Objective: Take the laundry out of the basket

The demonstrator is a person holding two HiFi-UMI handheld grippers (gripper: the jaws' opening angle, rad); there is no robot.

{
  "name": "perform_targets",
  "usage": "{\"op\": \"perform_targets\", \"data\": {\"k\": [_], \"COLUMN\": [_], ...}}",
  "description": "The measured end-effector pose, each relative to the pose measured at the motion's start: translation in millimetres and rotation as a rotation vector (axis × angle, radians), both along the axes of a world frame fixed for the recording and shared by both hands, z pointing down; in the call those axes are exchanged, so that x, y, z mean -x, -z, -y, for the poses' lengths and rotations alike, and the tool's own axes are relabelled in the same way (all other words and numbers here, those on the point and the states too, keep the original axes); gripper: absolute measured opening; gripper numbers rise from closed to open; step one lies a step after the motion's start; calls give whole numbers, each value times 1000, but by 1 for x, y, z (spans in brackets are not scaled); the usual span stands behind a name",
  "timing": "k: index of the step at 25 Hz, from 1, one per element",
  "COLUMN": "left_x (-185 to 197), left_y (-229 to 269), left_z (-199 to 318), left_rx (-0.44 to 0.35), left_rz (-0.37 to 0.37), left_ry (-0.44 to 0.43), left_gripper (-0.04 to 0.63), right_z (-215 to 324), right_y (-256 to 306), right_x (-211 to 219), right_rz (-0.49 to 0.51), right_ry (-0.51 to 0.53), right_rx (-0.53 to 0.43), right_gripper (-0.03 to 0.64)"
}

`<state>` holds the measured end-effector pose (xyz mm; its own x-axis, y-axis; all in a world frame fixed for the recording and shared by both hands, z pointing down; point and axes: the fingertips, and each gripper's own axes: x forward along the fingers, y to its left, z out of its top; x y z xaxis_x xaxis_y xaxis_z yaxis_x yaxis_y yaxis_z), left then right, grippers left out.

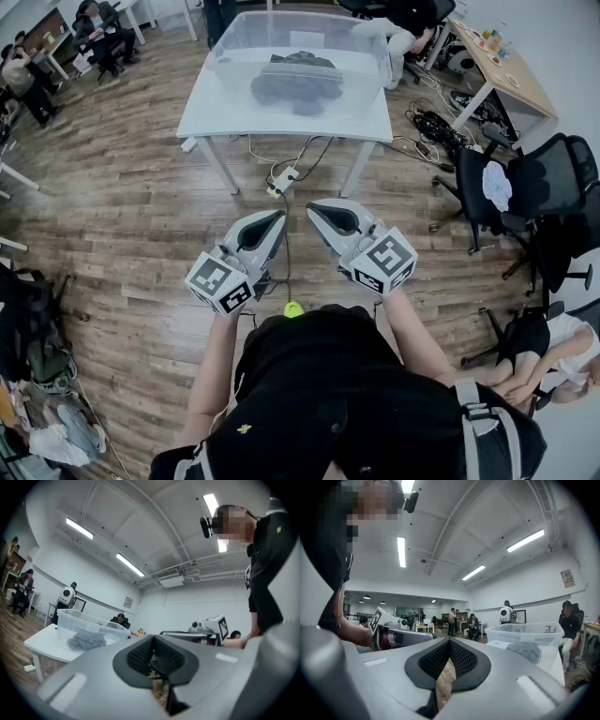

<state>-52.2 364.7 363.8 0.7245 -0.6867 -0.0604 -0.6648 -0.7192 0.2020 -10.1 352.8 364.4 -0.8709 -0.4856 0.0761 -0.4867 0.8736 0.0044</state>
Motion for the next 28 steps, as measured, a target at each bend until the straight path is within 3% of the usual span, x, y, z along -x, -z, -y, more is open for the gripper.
{"op": "perform_targets", "data": {"k": [28], "left_x": [21], "left_y": [2], "left_z": [16], "left_rx": [-67], "left_rz": [46], "left_ry": [116], "left_gripper": [8], "right_z": [14], "right_y": [-21], "right_x": [36], "right_rz": [-72], "right_ry": [-100], "right_rx": [9], "right_gripper": [0]}}
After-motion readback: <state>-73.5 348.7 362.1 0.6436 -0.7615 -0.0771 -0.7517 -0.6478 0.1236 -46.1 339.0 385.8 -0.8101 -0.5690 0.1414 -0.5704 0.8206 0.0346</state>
